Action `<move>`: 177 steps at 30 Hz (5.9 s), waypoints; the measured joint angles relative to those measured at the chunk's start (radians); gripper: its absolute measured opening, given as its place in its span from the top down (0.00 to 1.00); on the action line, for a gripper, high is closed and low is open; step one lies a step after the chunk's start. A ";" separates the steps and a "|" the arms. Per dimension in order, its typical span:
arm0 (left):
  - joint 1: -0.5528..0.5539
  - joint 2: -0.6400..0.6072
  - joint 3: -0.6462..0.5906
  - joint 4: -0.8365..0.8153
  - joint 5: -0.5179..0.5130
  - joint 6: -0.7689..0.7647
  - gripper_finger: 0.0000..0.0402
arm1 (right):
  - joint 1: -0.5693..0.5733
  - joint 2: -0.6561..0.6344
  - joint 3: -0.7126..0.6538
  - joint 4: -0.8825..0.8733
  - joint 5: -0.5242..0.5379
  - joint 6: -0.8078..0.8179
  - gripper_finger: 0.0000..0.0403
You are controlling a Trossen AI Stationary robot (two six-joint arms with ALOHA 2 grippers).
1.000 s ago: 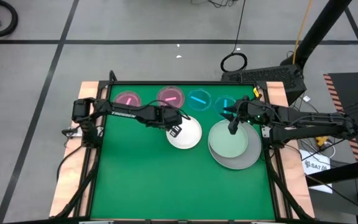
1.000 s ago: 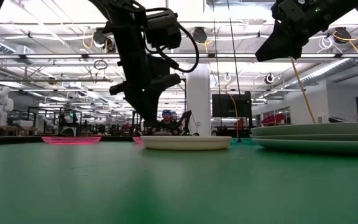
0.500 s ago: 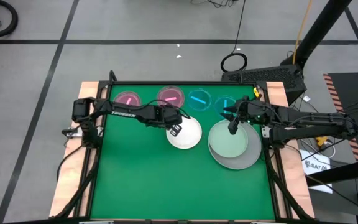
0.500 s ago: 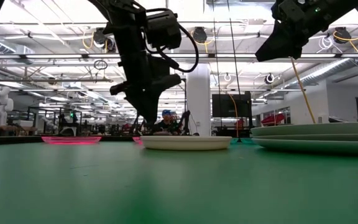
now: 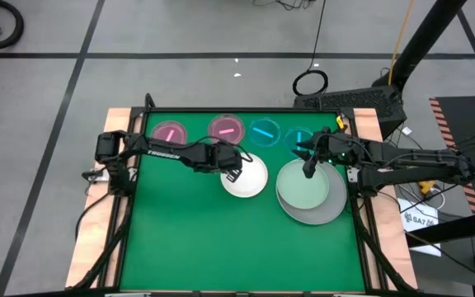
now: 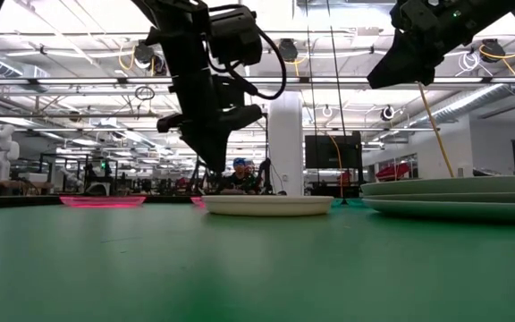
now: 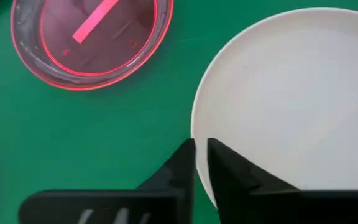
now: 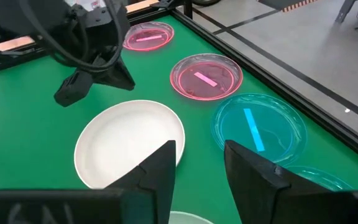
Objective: Stack plastic plates
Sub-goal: Stack the white plate on top of the green plate
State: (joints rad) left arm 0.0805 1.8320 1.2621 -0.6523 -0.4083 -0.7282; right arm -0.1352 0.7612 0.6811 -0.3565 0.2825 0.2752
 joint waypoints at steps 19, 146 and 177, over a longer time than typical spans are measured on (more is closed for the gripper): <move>0.026 0.001 -0.096 0.128 -0.012 0.068 0.58 | 0.000 0.000 0.000 0.000 0.000 0.024 0.67; -0.177 -0.624 -0.411 0.461 -0.184 0.760 0.57 | -0.124 0.287 0.000 -0.054 -0.515 0.170 0.99; -0.232 -0.715 -0.441 0.437 -0.196 0.746 0.57 | -0.212 -0.135 -0.256 -0.319 -0.178 0.408 0.99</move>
State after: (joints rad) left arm -0.1520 1.1172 0.8207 -0.2153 -0.6041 0.0177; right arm -0.3470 0.6262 0.4248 -0.6757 0.1048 0.6835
